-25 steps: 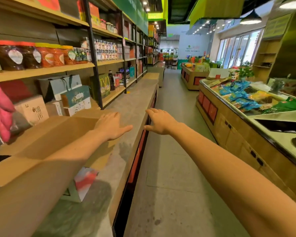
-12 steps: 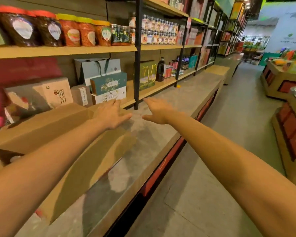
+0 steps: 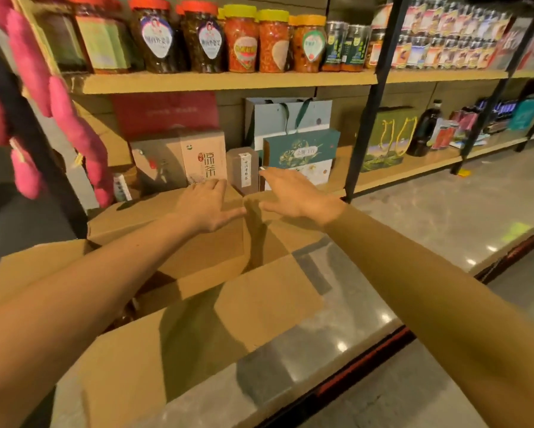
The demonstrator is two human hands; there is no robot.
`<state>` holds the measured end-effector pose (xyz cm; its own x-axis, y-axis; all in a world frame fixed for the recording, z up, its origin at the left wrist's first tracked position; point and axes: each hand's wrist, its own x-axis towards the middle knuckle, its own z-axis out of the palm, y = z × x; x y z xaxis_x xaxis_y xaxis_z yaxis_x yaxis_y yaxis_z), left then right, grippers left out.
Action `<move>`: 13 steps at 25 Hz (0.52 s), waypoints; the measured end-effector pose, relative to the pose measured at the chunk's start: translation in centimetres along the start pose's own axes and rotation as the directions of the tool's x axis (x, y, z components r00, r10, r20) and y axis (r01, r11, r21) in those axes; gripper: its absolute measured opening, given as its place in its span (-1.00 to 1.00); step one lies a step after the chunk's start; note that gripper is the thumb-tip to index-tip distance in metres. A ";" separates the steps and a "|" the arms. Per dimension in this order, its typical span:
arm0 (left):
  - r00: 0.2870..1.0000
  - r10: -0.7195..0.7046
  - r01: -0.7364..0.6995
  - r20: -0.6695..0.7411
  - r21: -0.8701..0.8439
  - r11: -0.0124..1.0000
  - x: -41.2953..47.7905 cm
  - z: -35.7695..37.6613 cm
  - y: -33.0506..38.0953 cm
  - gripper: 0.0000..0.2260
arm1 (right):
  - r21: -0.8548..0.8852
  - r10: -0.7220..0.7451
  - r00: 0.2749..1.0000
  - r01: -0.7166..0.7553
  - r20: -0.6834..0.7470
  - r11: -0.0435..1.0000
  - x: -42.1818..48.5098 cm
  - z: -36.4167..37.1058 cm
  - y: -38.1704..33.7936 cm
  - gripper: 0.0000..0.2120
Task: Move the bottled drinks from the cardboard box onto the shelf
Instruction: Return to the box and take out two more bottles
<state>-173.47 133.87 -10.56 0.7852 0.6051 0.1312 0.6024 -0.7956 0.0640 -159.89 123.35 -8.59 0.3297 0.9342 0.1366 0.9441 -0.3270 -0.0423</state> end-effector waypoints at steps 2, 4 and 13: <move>0.994 -0.110 0.109 0.025 0.021 0.994 0.3 0.7 -1.7 -0.27 | 0.033 -0.092 0.995 0.091 0.041 0.995 3.0 1.6 -0.6 -0.42; 0.979 -0.200 0.198 0.046 0.040 0.979 0.4 1.7 -3.3 -0.27 | 0.065 -0.188 0.979 0.183 0.076 0.981 5.8 3.1 -1.2 -0.39; 0.674 -0.739 0.739 -0.011 -0.002 0.674 1.2 6.3 -5.7 -0.32 | 0.214 -0.609 0.787 0.580 0.100 0.786 16.9 7.8 -1.3 -0.39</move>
<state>-175.05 139.29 -17.05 0.0828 0.9952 0.0523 0.9858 -0.0895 0.1418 -155.47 140.66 -13.96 -0.3146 0.9486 0.0347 0.9342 0.3159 -0.1657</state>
